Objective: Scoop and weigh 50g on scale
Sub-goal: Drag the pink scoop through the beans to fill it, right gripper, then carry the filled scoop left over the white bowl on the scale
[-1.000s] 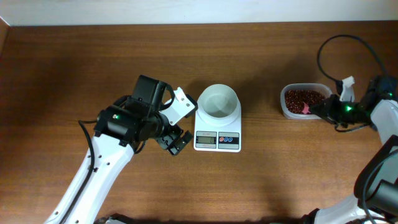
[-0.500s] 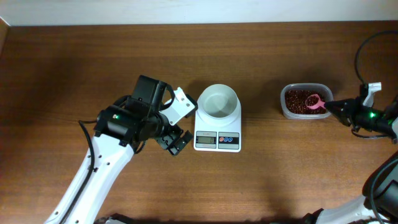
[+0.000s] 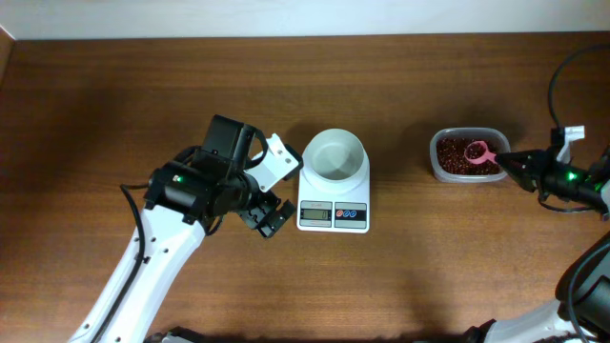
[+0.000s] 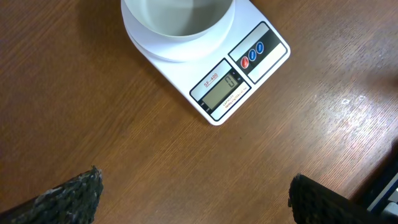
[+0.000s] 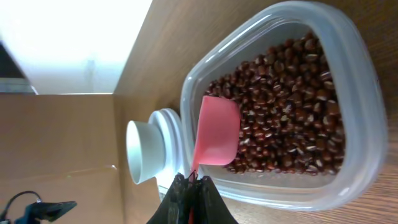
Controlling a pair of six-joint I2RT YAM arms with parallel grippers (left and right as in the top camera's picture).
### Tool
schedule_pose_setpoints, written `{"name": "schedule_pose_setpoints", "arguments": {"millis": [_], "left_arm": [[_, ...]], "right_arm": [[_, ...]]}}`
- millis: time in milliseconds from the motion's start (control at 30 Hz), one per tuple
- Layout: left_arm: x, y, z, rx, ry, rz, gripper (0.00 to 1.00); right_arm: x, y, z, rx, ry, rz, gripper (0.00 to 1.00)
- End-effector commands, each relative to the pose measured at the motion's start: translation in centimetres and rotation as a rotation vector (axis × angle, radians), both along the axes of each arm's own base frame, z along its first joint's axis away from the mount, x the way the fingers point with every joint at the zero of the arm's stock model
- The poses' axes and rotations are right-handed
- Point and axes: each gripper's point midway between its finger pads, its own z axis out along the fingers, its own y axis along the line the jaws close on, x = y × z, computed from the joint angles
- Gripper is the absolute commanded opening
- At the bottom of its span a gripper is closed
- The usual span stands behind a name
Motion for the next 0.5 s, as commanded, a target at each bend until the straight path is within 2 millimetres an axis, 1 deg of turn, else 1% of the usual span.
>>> {"name": "schedule_pose_setpoints", "arguments": {"millis": [0, 200, 267, 467], "left_arm": [[-0.4, -0.2, 0.3, -0.019, -0.004, 0.000, 0.99], [-0.4, -0.2, 0.3, -0.019, -0.004, 0.000, 0.99], [-0.4, -0.2, 0.3, -0.019, -0.003, 0.000, 0.99], [-0.4, -0.2, 0.3, -0.019, -0.004, 0.000, 0.99]], "right_arm": [[0.2, 0.5, 1.2, 0.082, -0.052, 0.009, 0.04], [0.3, 1.2, 2.3, 0.142, -0.086, 0.021, 0.04], [0.3, 1.7, 2.4, 0.153, -0.084, 0.032, 0.04], [0.8, 5.8, 2.8, 0.178, -0.084, 0.142, 0.04]]}}
